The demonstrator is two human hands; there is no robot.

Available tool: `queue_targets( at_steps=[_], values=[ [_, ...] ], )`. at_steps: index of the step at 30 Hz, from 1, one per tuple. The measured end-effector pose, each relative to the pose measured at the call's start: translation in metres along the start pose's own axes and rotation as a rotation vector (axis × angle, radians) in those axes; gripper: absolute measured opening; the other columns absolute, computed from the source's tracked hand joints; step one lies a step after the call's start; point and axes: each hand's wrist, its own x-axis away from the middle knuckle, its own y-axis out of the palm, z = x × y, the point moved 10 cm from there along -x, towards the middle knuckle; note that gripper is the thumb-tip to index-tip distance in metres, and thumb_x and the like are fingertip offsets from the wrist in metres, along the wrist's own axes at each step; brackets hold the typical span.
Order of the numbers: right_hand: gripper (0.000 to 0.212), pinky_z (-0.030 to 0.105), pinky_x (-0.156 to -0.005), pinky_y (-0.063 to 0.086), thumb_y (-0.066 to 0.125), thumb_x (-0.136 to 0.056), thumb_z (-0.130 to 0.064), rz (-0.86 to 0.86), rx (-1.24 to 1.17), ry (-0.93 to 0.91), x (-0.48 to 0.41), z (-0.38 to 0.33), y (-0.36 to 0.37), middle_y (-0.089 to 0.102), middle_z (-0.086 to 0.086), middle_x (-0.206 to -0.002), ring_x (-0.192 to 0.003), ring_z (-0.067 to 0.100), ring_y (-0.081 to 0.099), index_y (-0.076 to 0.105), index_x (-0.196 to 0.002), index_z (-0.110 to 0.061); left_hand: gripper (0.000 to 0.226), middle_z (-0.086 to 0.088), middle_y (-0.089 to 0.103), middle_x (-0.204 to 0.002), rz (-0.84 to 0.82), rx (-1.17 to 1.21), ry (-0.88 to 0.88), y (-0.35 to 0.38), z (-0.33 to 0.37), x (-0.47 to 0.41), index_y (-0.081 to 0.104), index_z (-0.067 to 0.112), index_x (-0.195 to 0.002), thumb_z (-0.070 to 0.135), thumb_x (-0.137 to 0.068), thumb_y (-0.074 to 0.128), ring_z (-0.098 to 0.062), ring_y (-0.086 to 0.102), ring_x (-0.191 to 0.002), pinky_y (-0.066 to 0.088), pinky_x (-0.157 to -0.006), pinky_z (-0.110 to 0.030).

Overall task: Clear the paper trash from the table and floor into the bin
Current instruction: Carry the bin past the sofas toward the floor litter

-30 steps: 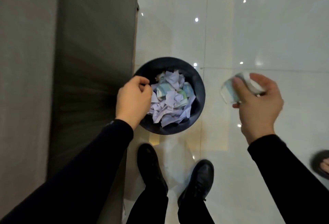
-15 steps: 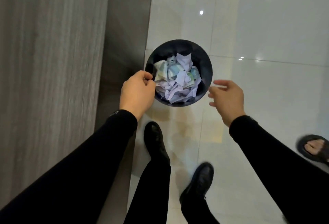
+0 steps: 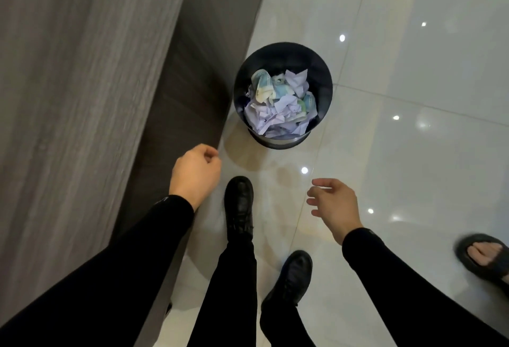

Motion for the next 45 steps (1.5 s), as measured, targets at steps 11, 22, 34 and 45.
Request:
queue_targets(
  at_steps=[11,22,34,45],
  values=[
    [0.067,0.032,-0.069,0.057,0.062,-0.083,-0.045,-0.263,-0.294,0.169,-0.072,-0.05,0.07,0.055,0.022,-0.118,-0.094,0.03,0.066,0.04,-0.134,-0.009,0.022,-0.006,0.069,-0.099,-0.161,-0.005,0.014,0.042,0.011,-0.031,0.063,0.016,-0.105,0.02,-0.089,0.048,-0.025,0.062,-0.095,0.05,-0.089,-0.038],
    [0.034,0.032,-0.057,0.054,0.029,-0.092,0.004,-0.142,-0.302,0.199,-0.076,-0.058,0.058,0.063,0.023,-0.097,-0.068,0.025,0.063,0.048,-0.12,0.008,0.013,0.003,0.07,-0.083,-0.135,0.072,0.094,0.016,0.018,-0.048,0.063,0.027,-0.09,0.024,-0.086,0.052,-0.02,0.065,-0.085,0.052,-0.083,-0.036],
    [0.024,0.025,-0.049,0.053,0.038,-0.092,-0.005,-0.077,-0.402,-0.034,0.229,-0.259,-0.128,0.064,0.008,-0.076,-0.061,0.022,0.062,0.051,-0.111,-0.012,0.013,-0.001,0.066,-0.071,-0.033,0.386,0.403,-0.244,0.228,0.14,0.064,0.011,-0.093,0.006,-0.088,0.053,-0.015,0.057,-0.059,0.044,-0.054,-0.024],
    [0.042,0.02,-0.036,0.051,0.031,-0.096,-0.01,-0.037,-0.462,-0.405,0.445,-0.439,-0.257,0.063,0.019,-0.078,-0.066,0.026,0.065,0.04,-0.136,-0.004,0.018,-0.005,0.07,-0.072,0.1,0.531,0.735,-0.43,0.365,0.291,0.065,0.022,-0.079,0.007,-0.084,0.058,-0.017,0.06,-0.06,0.045,-0.054,-0.028]
  ],
)
